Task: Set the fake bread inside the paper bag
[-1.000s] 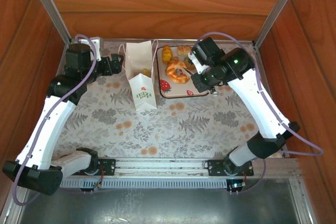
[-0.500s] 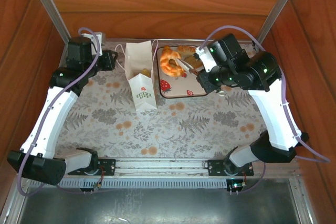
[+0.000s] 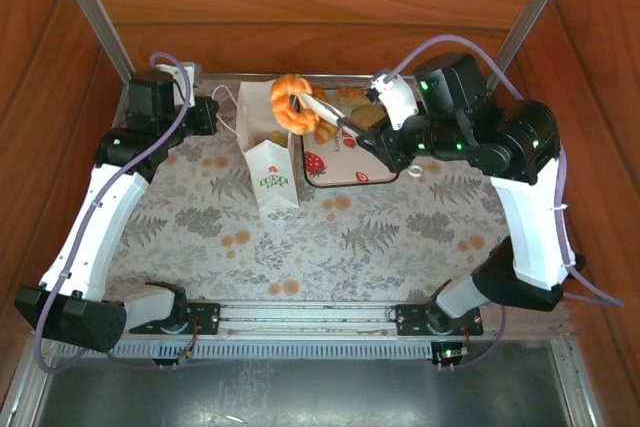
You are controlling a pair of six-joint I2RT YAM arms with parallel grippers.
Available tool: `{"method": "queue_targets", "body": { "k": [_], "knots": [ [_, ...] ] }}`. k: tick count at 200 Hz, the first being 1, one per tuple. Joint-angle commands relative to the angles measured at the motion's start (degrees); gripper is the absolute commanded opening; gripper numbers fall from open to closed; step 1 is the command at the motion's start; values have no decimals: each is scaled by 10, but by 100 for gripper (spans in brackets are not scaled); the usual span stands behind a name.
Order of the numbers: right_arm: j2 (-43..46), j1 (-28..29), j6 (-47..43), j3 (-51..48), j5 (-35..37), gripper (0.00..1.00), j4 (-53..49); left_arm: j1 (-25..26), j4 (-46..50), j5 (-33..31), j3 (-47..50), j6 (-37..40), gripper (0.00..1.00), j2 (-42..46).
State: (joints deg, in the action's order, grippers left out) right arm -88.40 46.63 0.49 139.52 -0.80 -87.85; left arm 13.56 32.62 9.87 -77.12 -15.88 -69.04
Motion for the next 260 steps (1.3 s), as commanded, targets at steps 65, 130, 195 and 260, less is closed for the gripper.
{"method": "queue_targets", "body": {
  "k": [65, 130, 195, 260],
  "knots": [
    [-163, 29, -41, 101, 2, 27, 40, -4, 8, -30, 28, 2, 4, 30],
    [-226, 29, -41, 101, 65, 27, 39, -3, 18, -68, 29, 34, 0, 32],
    [-254, 29, -51, 99, 148, 27, 12, -3, 24, -72, 30, 42, 0, 27],
    [-272, 28, -55, 93, 173, 28, -4, -3, 24, -64, 27, 39, 0, 29]
  ]
}}
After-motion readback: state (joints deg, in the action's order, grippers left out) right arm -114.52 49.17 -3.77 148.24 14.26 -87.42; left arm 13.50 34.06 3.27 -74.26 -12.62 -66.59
